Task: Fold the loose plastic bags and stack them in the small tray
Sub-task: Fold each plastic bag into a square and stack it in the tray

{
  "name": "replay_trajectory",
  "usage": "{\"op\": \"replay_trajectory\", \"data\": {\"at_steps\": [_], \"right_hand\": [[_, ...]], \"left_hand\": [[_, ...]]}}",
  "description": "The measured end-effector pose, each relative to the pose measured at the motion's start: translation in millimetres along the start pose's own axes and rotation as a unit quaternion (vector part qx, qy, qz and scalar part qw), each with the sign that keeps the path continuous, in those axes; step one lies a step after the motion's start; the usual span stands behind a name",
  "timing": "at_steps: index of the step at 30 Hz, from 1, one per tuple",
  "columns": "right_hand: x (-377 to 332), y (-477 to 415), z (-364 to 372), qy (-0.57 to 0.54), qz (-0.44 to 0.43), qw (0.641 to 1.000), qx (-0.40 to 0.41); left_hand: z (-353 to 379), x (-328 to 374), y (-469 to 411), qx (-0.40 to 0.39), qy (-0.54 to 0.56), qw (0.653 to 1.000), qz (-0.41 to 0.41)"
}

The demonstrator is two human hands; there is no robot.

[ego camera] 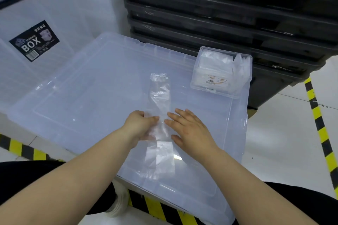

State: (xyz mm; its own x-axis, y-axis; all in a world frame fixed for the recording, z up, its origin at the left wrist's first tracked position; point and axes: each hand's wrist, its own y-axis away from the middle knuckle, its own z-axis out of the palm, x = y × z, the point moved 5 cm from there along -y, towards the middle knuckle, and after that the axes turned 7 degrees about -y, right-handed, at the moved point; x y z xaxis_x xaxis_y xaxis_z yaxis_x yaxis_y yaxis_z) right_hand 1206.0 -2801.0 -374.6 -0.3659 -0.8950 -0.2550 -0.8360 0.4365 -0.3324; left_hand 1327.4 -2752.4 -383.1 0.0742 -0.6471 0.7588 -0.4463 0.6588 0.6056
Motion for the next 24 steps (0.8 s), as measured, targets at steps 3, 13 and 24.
{"op": "replay_trajectory", "data": {"at_steps": [3,13,24], "right_hand": [[-1,0,5,-0.023,-0.024,0.999,0.016],[-5,1,11,-0.005,-0.031,0.999,0.021],[-5,1,13,-0.025,0.003,0.999,-0.022]], "left_hand": [[-8,-3,3,-0.023,0.010,1.000,-0.014],[-38,-5,27,0.068,-0.620,0.639,0.451],[-15,-8,20,-0.019,-0.570,0.530,0.628]]}}
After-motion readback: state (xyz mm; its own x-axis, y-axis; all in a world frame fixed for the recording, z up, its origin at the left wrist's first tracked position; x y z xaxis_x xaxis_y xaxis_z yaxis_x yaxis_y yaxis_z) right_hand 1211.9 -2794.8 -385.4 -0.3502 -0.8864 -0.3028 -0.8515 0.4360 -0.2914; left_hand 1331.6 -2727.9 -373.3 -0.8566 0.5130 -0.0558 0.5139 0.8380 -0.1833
